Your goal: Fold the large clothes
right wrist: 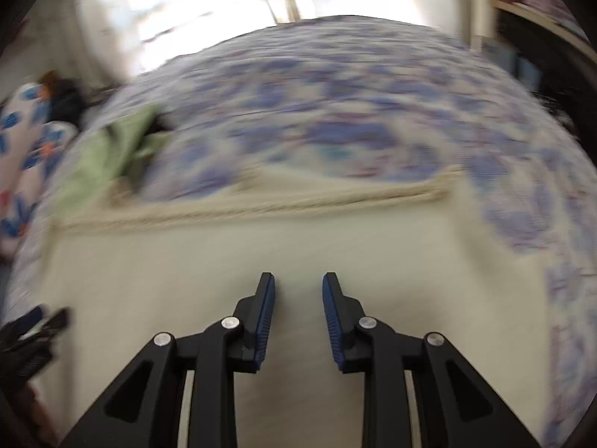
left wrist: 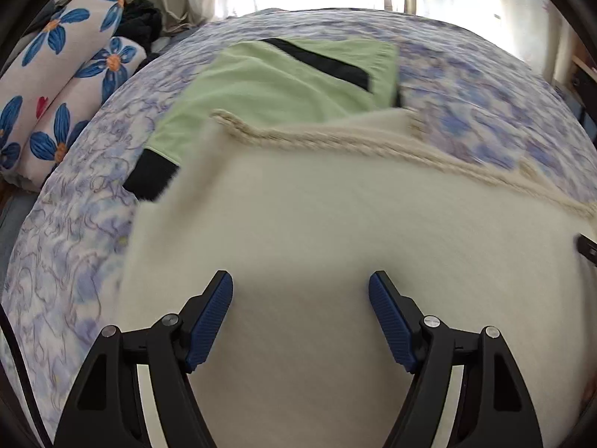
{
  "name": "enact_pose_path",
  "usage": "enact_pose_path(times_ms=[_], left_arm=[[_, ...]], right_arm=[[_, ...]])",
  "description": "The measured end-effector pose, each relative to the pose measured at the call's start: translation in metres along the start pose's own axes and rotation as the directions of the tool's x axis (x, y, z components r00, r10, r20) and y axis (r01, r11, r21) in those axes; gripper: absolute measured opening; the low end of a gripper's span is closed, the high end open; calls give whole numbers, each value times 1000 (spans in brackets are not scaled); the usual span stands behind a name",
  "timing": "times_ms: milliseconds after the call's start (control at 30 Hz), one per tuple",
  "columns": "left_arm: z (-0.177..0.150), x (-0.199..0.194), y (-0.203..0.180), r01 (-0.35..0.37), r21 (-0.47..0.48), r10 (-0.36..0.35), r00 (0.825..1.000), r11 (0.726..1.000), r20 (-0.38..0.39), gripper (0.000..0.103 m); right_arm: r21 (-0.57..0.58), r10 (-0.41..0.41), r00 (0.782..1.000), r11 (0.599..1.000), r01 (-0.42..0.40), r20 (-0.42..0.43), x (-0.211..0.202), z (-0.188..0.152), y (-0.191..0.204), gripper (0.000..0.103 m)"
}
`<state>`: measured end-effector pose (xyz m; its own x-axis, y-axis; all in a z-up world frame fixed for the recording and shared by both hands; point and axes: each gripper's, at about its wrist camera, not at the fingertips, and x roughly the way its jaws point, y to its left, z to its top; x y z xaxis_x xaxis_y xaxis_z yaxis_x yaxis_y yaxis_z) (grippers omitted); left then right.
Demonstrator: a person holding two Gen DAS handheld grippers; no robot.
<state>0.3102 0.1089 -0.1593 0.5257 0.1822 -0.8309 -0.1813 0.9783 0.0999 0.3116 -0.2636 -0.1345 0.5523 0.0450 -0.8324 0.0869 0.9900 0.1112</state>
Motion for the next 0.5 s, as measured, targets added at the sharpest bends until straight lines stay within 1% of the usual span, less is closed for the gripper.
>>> enact_pose_path(times_ms=[67,100,133,167,200,233,267,333,367,400,500], left_arm=[[15,14,18,-16,-27,16,1000,999,0,75],[21,19,25,-19,-36,19,1000,999,1,76],[28,25,32,-20,-44,20,1000,999,3,77],[32,29,38,-17,-47,18,1000,999,4,77],[37,32,42,-16,-47,17,1000,999,6,77],[41,34,45,-21,-44,21,1000,999,10,79],[46,36,48,-31,-42,31,999,999,15,80],[54,41,57,-36,-58,37,999,998,11,80],[58,43,65,-41,-84,42,999,996,3,80],[61,44,72,-43,-111,43,999,993,-5,80],[60,41,92,-39,-186,34,999,982,-27,78]], right_arm=[[72,-52,999,996,51,4,8,11,-35,23],[101,-116,993,988,115,-4,11,16,-53,23],[126,-139,990,982,139,-8,12,20,-67,22],[159,-151,988,976,152,-15,14,23,-86,6],[178,-142,990,973,144,-27,16,23,-95,0],[197,-118,992,972,124,-43,17,24,-104,0],[201,-105,994,973,112,-42,16,24,-105,0],[162,-137,990,977,141,-36,9,24,-98,0],[150,-153,988,976,156,-31,6,24,-94,0],[163,-155,988,974,158,-30,2,23,-93,0],[244,-126,992,961,127,-19,-12,15,-94,2]])
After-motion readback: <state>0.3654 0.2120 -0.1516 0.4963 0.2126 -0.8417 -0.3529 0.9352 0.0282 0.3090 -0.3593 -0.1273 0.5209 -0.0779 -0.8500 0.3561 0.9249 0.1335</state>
